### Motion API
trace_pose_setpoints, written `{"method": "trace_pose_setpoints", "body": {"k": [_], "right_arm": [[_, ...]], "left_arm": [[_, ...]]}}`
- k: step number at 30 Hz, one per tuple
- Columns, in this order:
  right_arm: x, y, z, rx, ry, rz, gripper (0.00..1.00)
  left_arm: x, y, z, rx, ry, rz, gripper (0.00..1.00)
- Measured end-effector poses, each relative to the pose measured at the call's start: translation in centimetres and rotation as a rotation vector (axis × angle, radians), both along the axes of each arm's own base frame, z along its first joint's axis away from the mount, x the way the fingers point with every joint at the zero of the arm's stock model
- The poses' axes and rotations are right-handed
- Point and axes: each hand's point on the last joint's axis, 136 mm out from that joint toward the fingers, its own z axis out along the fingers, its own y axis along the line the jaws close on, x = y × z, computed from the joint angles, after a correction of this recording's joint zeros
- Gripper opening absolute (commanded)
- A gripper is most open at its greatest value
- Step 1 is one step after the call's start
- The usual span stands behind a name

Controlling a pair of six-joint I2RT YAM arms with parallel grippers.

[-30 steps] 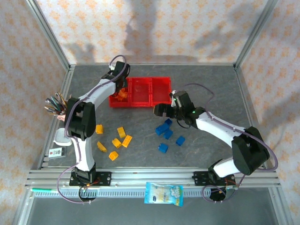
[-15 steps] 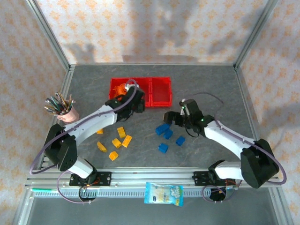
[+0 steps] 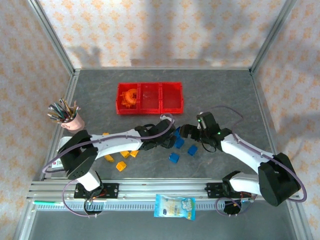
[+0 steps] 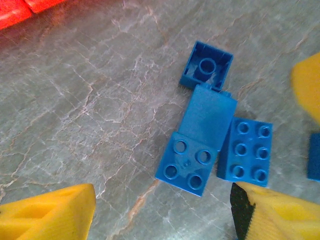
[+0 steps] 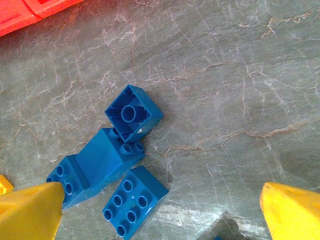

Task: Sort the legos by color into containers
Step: Pick up the lego from the center of the table.

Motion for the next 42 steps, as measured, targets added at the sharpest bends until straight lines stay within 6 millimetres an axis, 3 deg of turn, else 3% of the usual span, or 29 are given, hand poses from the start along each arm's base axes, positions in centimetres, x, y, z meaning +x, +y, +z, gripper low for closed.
{"method": "trace_pose_setpoints", "body": {"k": [6, 13, 21, 30, 35, 38, 42], "right_arm": [[0.0, 0.0, 0.0, 0.000, 0.001, -0.002, 1.00], [0.2, -0.2, 0.9, 0.014, -0.026, -0.008, 1.00], [0.3, -0.4, 0.8, 0.013, -0.027, -0.014, 1.00], [0.3, -0.4, 0.8, 0.012, -0.027, -0.013, 1.00], [0.3, -0.4, 1.1, 0.001, -0.034, 0.000, 1.00], [0.7, 0.2, 2.0, 0.020, -0.054, 0.024, 1.00], [1.4, 1.0, 3.6, 0.051, -0.090, 0.043, 1.00]], "left_arm": [[0.4, -0.8, -1.2, 0.025, -0.023, -0.065, 0.74], [0.4, -1.9, -2.7, 0.035, -0.012, -0.133, 0.65], [0.6, -1.8, -4.6, 0.074, 0.004, -0.155, 0.45], [1.3, -1.4, -4.5, 0.060, 0.000, -0.143, 0.25], [1.1, -0.5, -3.2, 0.035, -0.013, -0.133, 0.20], [2.0, 0.7, -0.8, -0.015, -0.041, -0.076, 0.16], [4.7, 3.5, 3.1, -0.101, -0.104, 0.057, 0.14]]}}
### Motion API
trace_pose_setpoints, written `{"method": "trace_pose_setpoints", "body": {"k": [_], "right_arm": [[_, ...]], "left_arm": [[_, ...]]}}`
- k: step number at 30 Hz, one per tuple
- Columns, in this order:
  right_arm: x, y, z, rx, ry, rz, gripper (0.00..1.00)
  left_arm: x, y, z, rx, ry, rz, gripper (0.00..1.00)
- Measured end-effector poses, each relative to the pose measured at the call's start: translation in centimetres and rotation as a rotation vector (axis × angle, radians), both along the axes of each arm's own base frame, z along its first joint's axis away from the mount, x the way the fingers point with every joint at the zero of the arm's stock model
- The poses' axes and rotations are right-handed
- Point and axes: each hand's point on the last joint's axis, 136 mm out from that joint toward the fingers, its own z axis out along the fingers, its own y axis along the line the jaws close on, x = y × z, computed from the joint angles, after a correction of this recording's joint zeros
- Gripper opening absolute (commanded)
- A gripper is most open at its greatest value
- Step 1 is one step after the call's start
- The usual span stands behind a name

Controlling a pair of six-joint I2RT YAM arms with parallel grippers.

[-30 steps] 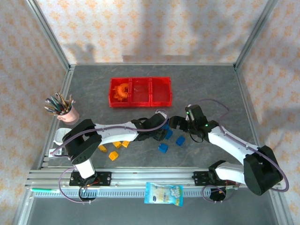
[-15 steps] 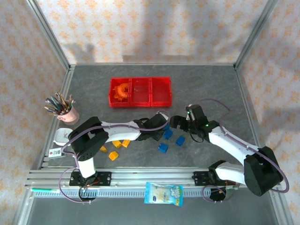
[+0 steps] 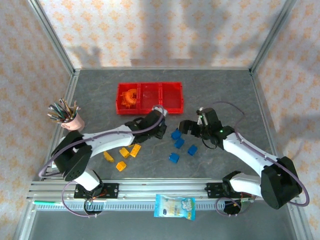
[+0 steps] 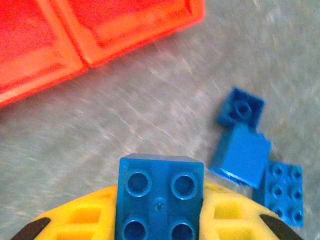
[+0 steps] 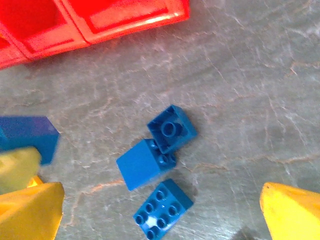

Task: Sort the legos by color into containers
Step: Place the lego in the container, then pick up the lego from the center of the table.

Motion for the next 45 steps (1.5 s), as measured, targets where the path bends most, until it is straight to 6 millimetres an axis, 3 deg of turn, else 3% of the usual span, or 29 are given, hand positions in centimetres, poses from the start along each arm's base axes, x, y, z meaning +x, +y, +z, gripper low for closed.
{"method": "trace_pose_setpoints", "body": {"k": [6, 11, 16, 21, 27, 30, 40, 43, 45], "right_arm": [[2.6, 1.5, 2.1, 0.048, -0.063, 0.001, 1.00], [4.2, 2.4, 2.0, 0.065, -0.069, -0.008, 1.00], [5.0, 2.6, 1.9, 0.067, -0.078, -0.019, 1.00], [5.1, 2.6, 1.7, 0.063, -0.075, -0.021, 1.00], [5.4, 2.5, 2.0, 0.066, -0.082, -0.027, 1.00], [5.7, 2.5, 2.4, 0.071, -0.092, -0.030, 1.00], [5.9, 2.4, 2.9, 0.058, -0.101, -0.031, 1.00], [5.8, 2.0, 3.2, 0.054, -0.105, -0.035, 1.00], [5.7, 1.6, 3.9, 0.063, -0.116, -0.043, 1.00]], "left_arm": [[4.8, 3.9, 4.6, -0.052, -0.085, 0.211, 0.15], [11.5, 5.9, 7.3, -0.087, -0.137, 0.395, 0.15], [16.5, 7.2, 6.0, -0.071, -0.138, 0.491, 0.16], [20.4, 7.1, 2.7, -0.039, -0.104, 0.536, 0.21], [21.9, 7.2, -0.1, 0.000, -0.062, 0.550, 0.36], [22.4, 7.0, -0.4, 0.007, -0.054, 0.549, 0.42], [22.7, 6.6, 2.2, -0.025, -0.068, 0.538, 0.54], [22.0, 6.6, 3.3, -0.042, -0.063, 0.526, 0.55], [20.5, 6.7, 3.9, -0.059, -0.050, 0.508, 0.57]]}}
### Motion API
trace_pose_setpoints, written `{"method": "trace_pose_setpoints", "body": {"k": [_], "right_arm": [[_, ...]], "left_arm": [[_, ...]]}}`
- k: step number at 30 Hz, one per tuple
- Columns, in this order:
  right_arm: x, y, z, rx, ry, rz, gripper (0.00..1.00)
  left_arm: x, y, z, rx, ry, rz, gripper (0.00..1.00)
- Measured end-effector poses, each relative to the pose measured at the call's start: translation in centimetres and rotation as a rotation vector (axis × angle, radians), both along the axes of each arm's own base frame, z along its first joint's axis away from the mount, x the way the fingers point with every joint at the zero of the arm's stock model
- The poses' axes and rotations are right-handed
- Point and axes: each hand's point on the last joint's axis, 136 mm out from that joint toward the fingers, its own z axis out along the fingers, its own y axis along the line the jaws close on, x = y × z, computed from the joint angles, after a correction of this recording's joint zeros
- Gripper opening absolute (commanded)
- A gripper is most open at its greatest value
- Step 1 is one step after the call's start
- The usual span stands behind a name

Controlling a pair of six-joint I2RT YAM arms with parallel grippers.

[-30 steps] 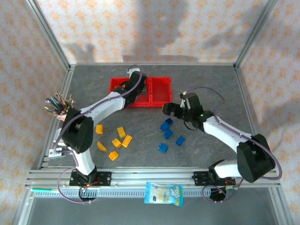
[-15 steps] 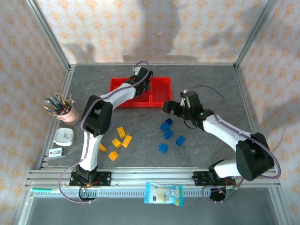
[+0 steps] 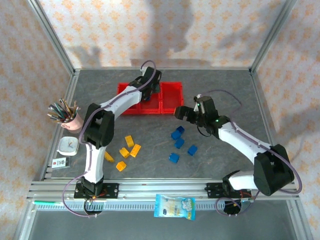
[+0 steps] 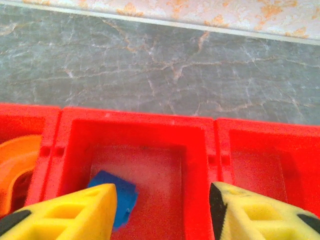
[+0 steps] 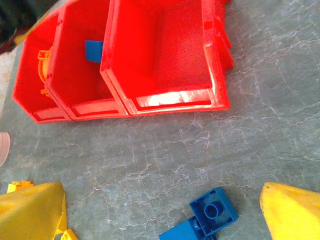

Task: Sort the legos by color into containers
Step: Pick up the lego from the center of the table.

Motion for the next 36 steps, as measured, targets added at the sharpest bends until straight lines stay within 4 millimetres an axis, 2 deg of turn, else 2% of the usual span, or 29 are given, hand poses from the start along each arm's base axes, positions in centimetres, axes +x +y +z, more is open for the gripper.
{"method": "trace_pose_setpoints", "body": {"k": [4, 7, 9, 14, 18, 22, 27, 31, 36], "right_arm": [[-0.3, -1.2, 0.7, 0.011, -0.015, -0.023, 1.00], [-1.1, -2.5, -0.4, 0.001, 0.012, -0.047, 1.00], [-1.9, -3.6, -1.7, -0.005, 0.052, -0.069, 1.00], [-4.0, -6.2, -5.1, -0.027, 0.145, -0.128, 1.00], [-5.3, -7.5, -6.6, -0.025, 0.186, -0.162, 1.00], [-6.2, -8.1, -7.9, -0.024, 0.223, -0.185, 1.00], [-6.2, -8.0, -7.9, -0.016, 0.221, -0.180, 1.00], [-6.1, -7.7, -7.2, 0.002, 0.200, -0.169, 1.00], [-6.1, -7.7, -6.6, 0.012, 0.180, -0.165, 1.00]], "left_arm": [[-4.0, -0.8, 2.0, -0.035, -0.002, -0.057, 0.57], [-7.4, -3.1, 3.4, -0.058, -0.015, -0.136, 0.59], [-9.9, -4.9, 3.4, -0.064, -0.008, -0.197, 0.61], [-15.9, -9.3, 0.2, -0.038, 0.070, -0.361, 0.63], [-19.3, -11.2, -2.4, 0.003, 0.129, -0.467, 0.64], [-20.8, -12.8, -4.2, 0.039, 0.160, -0.550, 0.69], [-22.1, -14.2, -7.9, 0.109, 0.223, -0.625, 0.70], [-21.8, -14.7, -10.0, 0.154, 0.256, -0.636, 0.70], [-21.1, -15.0, -10.7, 0.178, 0.254, -0.633, 0.68]]}}
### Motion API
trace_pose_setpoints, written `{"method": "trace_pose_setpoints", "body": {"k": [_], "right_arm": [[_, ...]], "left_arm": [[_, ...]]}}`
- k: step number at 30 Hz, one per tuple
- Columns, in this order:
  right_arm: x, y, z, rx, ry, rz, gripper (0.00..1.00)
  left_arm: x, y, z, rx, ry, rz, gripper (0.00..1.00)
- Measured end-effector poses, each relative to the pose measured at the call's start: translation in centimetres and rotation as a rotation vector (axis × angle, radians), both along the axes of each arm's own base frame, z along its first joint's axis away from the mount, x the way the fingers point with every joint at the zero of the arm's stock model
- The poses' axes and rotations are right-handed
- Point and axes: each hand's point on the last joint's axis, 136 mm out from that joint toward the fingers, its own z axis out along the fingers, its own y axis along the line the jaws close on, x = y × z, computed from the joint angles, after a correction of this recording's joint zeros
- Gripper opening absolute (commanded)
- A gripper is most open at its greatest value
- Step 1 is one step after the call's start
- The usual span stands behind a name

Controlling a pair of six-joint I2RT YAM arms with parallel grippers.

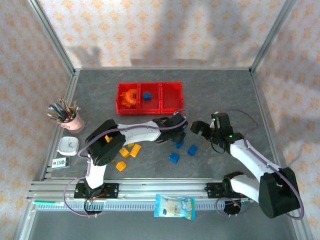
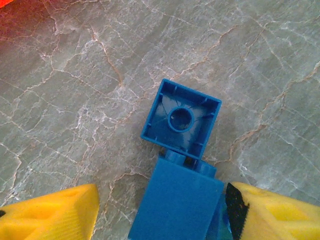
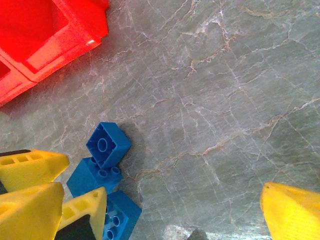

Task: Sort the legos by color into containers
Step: Pick up the lego from the center of the table, then place the lego in the container.

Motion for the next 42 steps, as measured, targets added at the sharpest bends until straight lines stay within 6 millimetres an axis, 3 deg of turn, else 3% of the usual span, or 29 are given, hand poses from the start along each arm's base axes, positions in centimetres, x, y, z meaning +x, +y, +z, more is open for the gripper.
{"method": "trace_pose_setpoints", "body": {"k": [15, 19, 27, 38, 42], "right_arm": [[0.0, 0.1, 0.0, 0.000, -0.003, 0.009, 1.00], [0.0, 0.1, 0.0, 0.000, -0.003, 0.010, 1.00], [0.0, 0.1, 0.2, -0.013, -0.014, 0.032, 1.00], [0.9, 2.0, 2.6, 0.022, -0.071, 0.113, 1.00], [1.3, 4.2, 3.8, 0.018, -0.095, 0.176, 1.00]], "left_arm": [[1.2, -0.3, -0.7, 0.022, -0.012, 0.010, 0.42], [1.5, 0.2, -0.9, 0.020, -0.007, 0.023, 0.34], [1.4, 2.2, -0.5, 0.001, 0.001, 0.070, 0.28], [1.8, 5.3, 5.7, -0.157, -0.067, 0.202, 0.22], [3.4, 7.3, 7.7, -0.206, -0.099, 0.295, 0.21]]}}
